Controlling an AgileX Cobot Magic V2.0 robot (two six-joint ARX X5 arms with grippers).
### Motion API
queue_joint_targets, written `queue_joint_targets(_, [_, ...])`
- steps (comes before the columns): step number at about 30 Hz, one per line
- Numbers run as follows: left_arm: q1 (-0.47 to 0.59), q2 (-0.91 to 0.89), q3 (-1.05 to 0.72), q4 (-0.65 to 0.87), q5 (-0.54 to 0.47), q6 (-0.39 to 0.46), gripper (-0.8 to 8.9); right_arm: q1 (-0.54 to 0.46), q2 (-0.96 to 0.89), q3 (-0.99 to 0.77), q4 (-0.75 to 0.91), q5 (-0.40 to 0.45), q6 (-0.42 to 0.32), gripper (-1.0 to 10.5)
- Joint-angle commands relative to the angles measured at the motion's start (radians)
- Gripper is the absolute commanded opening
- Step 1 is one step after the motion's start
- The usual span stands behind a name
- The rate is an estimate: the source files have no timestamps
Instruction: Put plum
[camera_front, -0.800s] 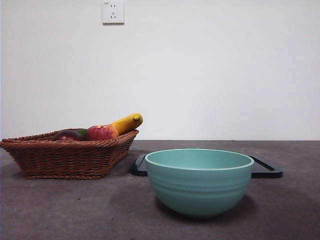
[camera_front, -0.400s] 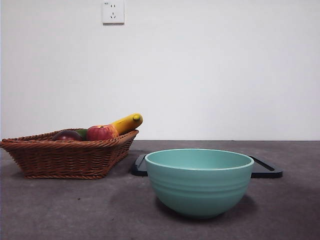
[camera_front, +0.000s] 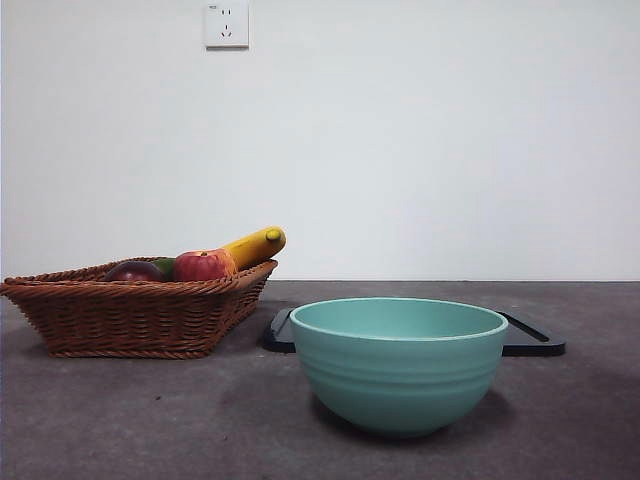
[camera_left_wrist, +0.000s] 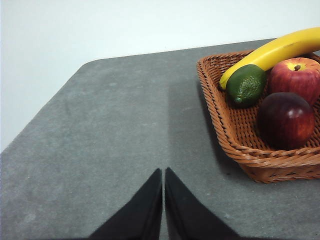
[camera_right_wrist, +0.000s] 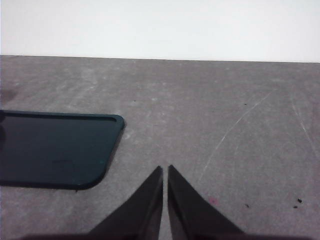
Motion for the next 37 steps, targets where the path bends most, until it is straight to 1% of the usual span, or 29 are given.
queue_joint_targets(1, [0.003,-0.001,-0.021,-0.006,-0.003,-0.003,0.08,0.0,-0.001,-0.005,-0.028,0.003,0.014,0.1])
queue_joint_targets(37, [0.003,-0.001,-0.021,-0.006,-0.003,-0.003,0.08,0.0,-0.001,-0.005,-0.017,-0.001,0.017,0.1])
